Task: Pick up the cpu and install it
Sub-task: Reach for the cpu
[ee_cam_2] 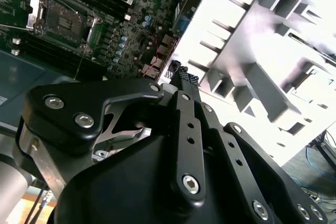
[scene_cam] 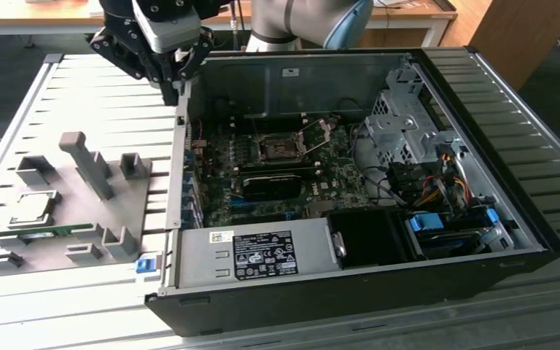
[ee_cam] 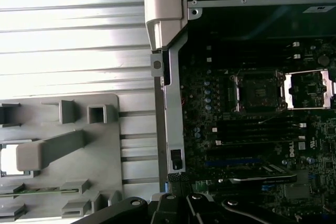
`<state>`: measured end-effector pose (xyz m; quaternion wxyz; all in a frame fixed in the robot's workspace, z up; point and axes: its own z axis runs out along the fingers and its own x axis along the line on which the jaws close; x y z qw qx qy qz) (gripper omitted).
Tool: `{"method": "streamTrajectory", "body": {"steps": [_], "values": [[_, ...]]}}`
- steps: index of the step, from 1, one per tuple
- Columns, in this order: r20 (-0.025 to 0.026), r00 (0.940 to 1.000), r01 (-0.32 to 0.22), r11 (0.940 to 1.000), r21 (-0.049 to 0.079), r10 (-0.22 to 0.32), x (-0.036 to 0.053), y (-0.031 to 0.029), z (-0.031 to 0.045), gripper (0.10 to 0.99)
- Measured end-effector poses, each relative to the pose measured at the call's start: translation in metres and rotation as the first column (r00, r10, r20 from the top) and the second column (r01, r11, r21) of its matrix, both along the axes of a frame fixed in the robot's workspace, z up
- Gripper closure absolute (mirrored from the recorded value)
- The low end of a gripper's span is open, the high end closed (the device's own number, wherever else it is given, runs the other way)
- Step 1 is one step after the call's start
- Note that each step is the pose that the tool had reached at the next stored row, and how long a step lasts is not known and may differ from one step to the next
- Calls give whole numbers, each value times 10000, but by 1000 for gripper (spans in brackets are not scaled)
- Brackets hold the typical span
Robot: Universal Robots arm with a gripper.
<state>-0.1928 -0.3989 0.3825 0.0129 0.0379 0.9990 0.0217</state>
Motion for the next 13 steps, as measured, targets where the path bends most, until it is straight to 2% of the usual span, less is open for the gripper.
{"method": "streamTrajectory", "body": {"steps": [13], "values": [[-1, 10000, 0, 10000, 0, 0, -52, 0, -11, 980]]}}
